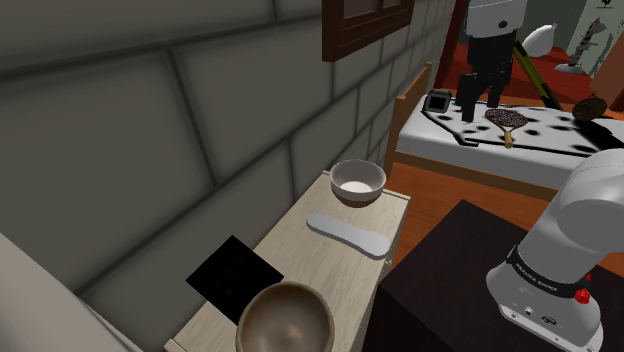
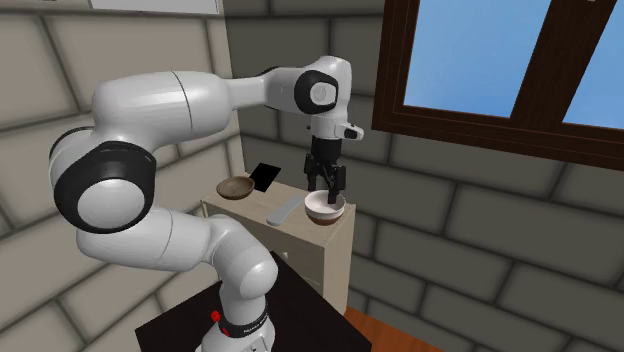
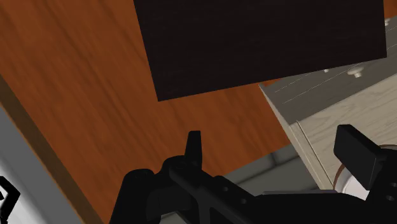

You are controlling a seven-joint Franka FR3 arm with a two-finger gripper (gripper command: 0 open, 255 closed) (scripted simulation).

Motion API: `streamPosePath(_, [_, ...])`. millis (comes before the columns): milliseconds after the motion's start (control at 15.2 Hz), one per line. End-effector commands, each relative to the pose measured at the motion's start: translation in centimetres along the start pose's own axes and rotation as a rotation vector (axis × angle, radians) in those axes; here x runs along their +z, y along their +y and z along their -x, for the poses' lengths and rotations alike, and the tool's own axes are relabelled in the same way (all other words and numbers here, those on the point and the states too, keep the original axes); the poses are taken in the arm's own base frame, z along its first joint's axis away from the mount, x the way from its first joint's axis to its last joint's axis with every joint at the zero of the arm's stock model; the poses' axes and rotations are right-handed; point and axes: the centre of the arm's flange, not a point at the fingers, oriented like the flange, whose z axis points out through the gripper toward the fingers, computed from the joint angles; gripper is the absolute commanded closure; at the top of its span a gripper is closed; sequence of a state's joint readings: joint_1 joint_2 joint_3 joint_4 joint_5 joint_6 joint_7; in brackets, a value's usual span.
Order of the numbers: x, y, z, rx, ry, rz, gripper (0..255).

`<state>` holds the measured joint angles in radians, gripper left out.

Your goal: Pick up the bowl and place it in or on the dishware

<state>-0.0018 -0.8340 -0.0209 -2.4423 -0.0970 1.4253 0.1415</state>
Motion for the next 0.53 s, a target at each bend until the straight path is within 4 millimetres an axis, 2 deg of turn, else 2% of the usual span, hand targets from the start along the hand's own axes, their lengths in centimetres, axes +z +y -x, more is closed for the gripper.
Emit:
streamPosePath(0, [0.0,0.0,0.0,0.0,0.0,0.0,0])
streamPosePath(462, [2.8,-7.8,-4.3,0.012,0.017,0.016,0])
